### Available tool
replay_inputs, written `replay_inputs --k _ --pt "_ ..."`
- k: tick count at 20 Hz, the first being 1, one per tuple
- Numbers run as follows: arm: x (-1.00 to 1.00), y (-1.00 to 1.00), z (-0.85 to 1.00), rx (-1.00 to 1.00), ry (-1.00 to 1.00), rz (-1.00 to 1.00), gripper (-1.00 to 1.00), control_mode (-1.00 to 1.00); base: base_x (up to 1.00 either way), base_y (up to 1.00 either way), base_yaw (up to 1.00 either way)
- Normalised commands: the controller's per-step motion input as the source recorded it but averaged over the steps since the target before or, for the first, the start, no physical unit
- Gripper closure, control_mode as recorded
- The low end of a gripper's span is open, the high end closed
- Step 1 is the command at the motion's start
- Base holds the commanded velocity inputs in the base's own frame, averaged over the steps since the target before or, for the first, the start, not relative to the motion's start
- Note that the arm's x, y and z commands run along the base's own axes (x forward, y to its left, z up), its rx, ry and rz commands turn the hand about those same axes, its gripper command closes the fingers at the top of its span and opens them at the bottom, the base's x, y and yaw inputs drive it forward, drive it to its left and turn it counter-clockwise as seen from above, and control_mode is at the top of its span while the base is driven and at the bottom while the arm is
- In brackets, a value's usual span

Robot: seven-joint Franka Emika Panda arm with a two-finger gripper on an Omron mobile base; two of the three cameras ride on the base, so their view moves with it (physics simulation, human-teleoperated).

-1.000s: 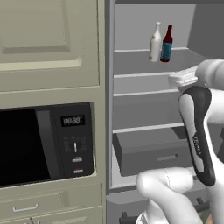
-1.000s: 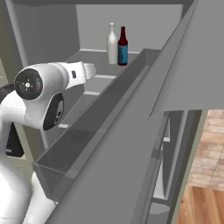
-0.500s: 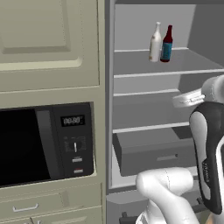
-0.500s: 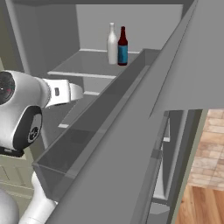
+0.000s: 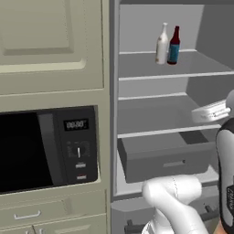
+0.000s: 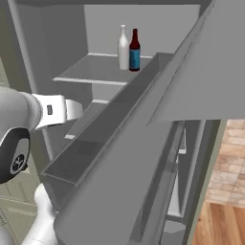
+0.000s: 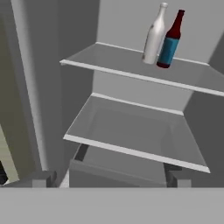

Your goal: Place the beer and liquor on the top shelf of the fridge to keep them out of children's reach, and place the avocado on lower shelves for easy access.

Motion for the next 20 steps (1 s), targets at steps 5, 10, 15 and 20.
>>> replay_inputs --k 5,10,15,20 --pt "0.0 0.0 0.0 0.0 0.0 0.0 -1.0 1.0 -0.95 0.12 0.09" --pt "0.0 0.0 0.0 0.0 0.0 0.0 -1.0 1.0 -0.7 0.78 0.28" --pt "0.0 0.0 0.0 0.0 0.0 0.0 -1.0 1.0 -0.06 1.0 0.52" --pt "0.0 0.0 0.0 0.0 0.0 0.0 -1.0 1.0 0.1 1.0 0.47"
